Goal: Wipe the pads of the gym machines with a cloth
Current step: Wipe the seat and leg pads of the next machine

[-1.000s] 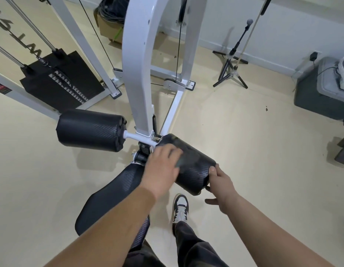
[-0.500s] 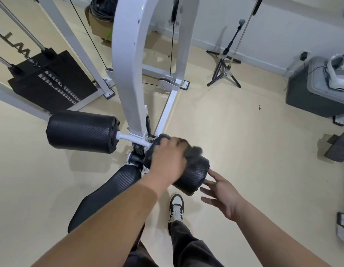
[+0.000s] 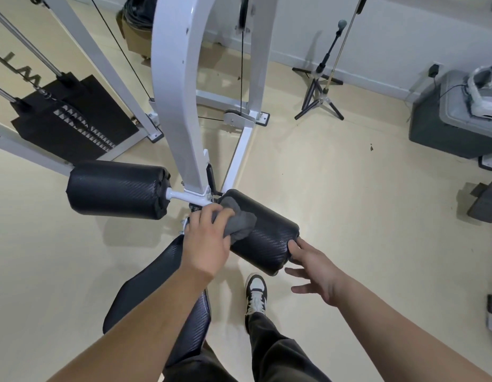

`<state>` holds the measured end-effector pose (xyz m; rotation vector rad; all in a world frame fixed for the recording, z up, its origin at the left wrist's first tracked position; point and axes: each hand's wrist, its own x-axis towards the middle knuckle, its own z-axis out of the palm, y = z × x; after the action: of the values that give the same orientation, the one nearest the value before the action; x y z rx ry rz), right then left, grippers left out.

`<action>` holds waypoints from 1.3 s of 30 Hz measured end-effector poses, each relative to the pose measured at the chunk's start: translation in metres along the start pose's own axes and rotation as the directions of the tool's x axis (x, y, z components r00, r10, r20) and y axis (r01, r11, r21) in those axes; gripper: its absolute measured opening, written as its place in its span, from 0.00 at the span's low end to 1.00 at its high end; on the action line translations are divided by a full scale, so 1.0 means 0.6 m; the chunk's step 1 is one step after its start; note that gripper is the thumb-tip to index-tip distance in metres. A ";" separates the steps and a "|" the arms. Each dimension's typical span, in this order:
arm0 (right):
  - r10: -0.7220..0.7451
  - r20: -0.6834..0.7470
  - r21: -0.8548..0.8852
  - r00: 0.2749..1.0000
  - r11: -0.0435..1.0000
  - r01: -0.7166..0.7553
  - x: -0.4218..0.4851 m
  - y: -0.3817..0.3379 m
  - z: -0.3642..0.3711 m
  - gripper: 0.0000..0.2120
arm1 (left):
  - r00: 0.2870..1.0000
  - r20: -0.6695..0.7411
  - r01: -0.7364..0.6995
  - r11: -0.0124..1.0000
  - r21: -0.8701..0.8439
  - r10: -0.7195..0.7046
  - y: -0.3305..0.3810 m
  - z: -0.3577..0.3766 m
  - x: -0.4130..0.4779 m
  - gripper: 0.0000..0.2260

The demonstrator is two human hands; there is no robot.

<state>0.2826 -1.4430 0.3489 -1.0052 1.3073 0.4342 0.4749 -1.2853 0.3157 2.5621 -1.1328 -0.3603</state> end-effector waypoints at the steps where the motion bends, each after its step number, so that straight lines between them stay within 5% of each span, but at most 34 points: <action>1: -0.005 -0.029 -0.032 1.000 0.999 0.004 0.002 -0.002 0.005 0.20 | 0.997 -0.029 0.072 0.997 -0.028 -0.073 0.014 0.002 0.003 0.23; 4: 0.014 -0.116 -0.046 0.993 0.999 -0.019 0.018 -0.012 0.018 0.20 | 0.992 -0.023 0.119 0.983 -0.142 -0.123 0.104 0.016 -0.002 0.22; 7: 0.086 -0.151 -0.052 0.985 0.994 -0.095 0.036 -0.028 0.017 0.18 | 0.978 0.051 -0.196 0.975 -0.106 0.202 0.156 0.038 -0.024 0.23; 9: 0.118 -0.128 -0.049 0.985 0.991 -0.125 0.035 -0.035 0.011 0.21 | 0.960 0.066 -0.265 0.959 -0.102 0.272 0.123 0.032 -0.004 0.25; 13: 0.034 -0.205 0.049 0.978 0.999 -0.024 0.022 -0.037 0.021 0.23 | 1.000 -0.018 0.013 0.999 0.038 -0.012 0.012 -0.003 0.038 0.21; 18: -0.254 -0.310 -0.040 0.916 0.966 0.254 0.010 -0.005 0.059 0.13 | 0.967 -0.051 0.241 0.959 -0.146 -0.251 0.055 0.007 0.028 0.23; 21: -0.168 -0.309 0.018 0.936 0.983 0.182 0.011 -0.014 0.056 0.14 | 1.000 -0.013 0.024 0.977 -0.210 -0.027 0.116 0.032 -0.035 0.24; 25: -0.029 -0.235 0.015 0.972 0.999 0.034 0.022 -0.051 0.025 0.14 | 0.960 0.095 -0.250 0.958 -0.143 0.265 0.089 0.024 -0.044 0.28; 28: 0.015 -0.236 0.100 0.972 0.995 0.009 0.031 -0.059 0.021 0.17 | 0.988 0.081 -0.136 0.990 0.028 0.133 0.041 -0.001 0.007 0.24; 31: -0.046 -0.309 0.196 0.950 0.974 0.111 0.026 -0.035 0.040 0.15 | 0.986 -0.028 0.163 0.987 -0.004 -0.163 0.049 -0.006 0.031 0.20; 33: -0.090 -0.297 0.232 0.951 0.959 0.163 0.022 -0.004 0.051 0.14 | 0.977 -0.016 0.214 0.976 -0.043 -0.215 0.093 -0.001 0.025 0.21; 39: -0.075 -0.233 0.212 0.970 0.969 0.126 0.016 0.017 0.042 0.13 | 0.960 0.097 -0.252 0.961 -0.115 0.263 0.116 0.031 -0.037 0.27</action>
<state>0.2921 -1.4200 0.3346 -0.9430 1.4619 0.0917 0.4074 -1.3165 0.3274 2.2942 -1.4306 -0.4870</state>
